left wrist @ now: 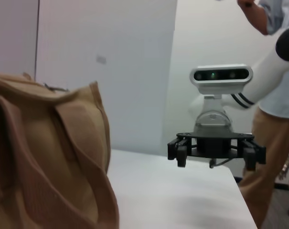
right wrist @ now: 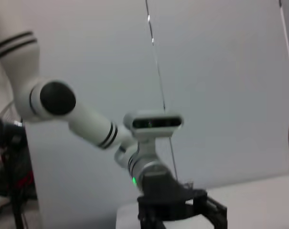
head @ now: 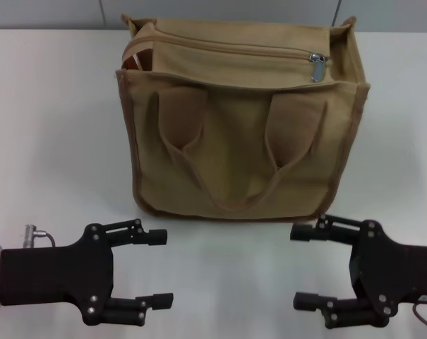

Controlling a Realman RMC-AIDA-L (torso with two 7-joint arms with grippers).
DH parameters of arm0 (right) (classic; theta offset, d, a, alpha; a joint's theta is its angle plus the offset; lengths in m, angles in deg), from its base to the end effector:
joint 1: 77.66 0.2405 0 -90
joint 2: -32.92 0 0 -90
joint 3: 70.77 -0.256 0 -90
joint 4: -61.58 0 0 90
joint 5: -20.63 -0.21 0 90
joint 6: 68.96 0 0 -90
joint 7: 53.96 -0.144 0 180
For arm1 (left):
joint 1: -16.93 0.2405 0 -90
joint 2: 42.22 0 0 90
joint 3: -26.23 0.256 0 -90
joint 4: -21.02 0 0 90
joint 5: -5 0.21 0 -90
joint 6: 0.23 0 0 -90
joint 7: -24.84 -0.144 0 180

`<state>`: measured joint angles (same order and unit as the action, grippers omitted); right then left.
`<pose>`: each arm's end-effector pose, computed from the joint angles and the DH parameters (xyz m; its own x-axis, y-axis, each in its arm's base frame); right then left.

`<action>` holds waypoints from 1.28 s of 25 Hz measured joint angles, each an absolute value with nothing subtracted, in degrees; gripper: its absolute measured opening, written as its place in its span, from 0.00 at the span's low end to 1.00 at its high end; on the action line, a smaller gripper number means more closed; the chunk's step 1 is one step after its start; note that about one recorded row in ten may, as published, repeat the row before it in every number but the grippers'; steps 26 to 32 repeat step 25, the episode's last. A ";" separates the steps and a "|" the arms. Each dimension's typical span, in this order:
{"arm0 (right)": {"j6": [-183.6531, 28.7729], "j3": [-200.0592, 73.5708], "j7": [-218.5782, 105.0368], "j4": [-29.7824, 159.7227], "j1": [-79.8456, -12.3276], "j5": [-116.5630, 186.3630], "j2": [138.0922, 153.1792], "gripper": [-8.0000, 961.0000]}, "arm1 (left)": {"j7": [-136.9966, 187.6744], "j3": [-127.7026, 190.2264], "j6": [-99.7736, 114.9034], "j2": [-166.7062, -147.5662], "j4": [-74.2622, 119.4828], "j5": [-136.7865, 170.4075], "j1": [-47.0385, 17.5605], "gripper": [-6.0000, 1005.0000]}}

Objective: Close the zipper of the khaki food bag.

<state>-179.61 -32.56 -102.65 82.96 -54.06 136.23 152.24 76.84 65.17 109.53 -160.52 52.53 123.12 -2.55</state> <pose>0.2684 0.2240 -0.0308 0.7017 -0.1287 -0.7008 -0.1464 -0.9886 0.0350 -0.2939 0.2225 -0.0076 0.8041 0.1194 0.5824 0.1626 -0.9864 -0.0222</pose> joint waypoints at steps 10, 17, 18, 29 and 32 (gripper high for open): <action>-178.43 -32.41 -105.88 86.62 -52.57 141.35 152.20 0.85 | 76.77 66.40 109.25 -160.58 52.78 125.65 -3.75 0.82; -175.01 -31.11 -106.24 85.90 -50.74 141.89 152.30 0.85 | 77.36 67.94 108.84 -160.60 52.72 125.69 -3.90 0.82; -174.44 -30.95 -106.33 85.71 -50.52 141.90 152.35 0.85 | 77.42 68.07 108.55 -160.60 52.65 125.71 -3.90 0.82; -173.92 -30.94 -106.39 85.65 -50.46 141.68 152.45 0.85 | 77.13 68.15 108.32 -160.62 52.55 125.76 -3.82 0.82; -173.92 -30.94 -106.39 85.65 -50.46 141.68 152.45 0.85 | 77.13 68.15 108.32 -160.62 52.55 125.76 -3.82 0.82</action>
